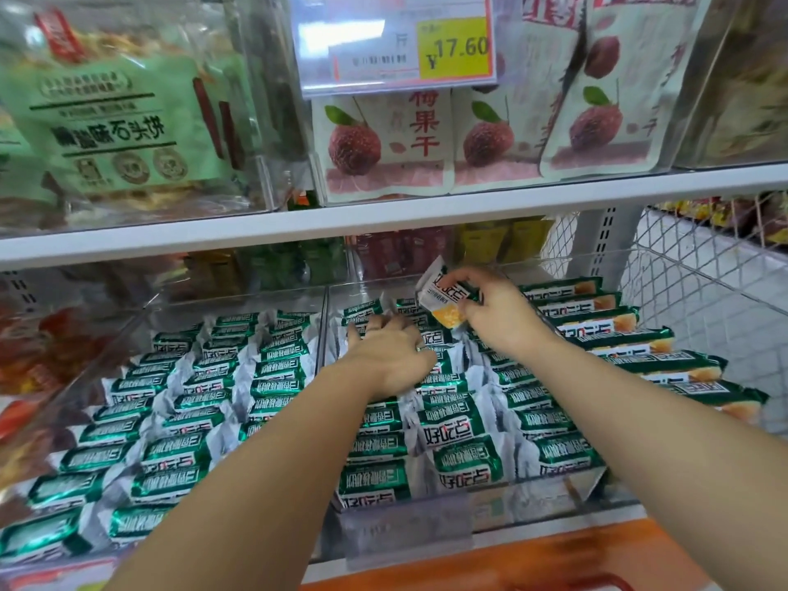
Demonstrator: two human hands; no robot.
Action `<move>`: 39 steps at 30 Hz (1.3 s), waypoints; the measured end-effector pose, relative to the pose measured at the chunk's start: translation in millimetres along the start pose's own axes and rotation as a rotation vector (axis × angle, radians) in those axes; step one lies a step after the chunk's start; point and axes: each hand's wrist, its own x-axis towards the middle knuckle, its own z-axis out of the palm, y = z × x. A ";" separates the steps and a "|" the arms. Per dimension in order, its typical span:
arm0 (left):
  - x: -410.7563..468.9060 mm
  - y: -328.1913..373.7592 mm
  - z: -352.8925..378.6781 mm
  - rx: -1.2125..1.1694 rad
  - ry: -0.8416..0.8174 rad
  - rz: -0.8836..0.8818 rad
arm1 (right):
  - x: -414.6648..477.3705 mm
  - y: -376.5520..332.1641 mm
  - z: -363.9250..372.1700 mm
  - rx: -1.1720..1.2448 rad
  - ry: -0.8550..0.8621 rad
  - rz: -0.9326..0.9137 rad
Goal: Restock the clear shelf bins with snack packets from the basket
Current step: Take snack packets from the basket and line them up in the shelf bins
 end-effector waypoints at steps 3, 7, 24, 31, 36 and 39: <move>-0.8 3.4 -2.6 -0.036 0.024 -0.011 | 1.8 -2.1 0.5 -0.015 0.007 -0.020; -1.6 9.3 -4.5 -0.010 0.017 -0.048 | 7.1 -3.7 6.2 -0.028 0.037 -0.056; -16.3 1.2 -1.0 -0.167 -0.066 -0.021 | 20.4 21.5 12.1 -0.306 -0.175 -0.144; -18.0 2.8 -0.9 -0.135 -0.068 -0.053 | 20.0 26.2 21.6 -0.358 -0.089 -0.079; -19.8 4.5 1.8 -0.094 -0.067 -0.094 | 30.8 12.6 24.4 -0.364 -0.283 -0.054; -19.4 3.8 2.2 -0.103 -0.070 -0.101 | 35.1 13.4 28.8 -0.360 -0.320 -0.036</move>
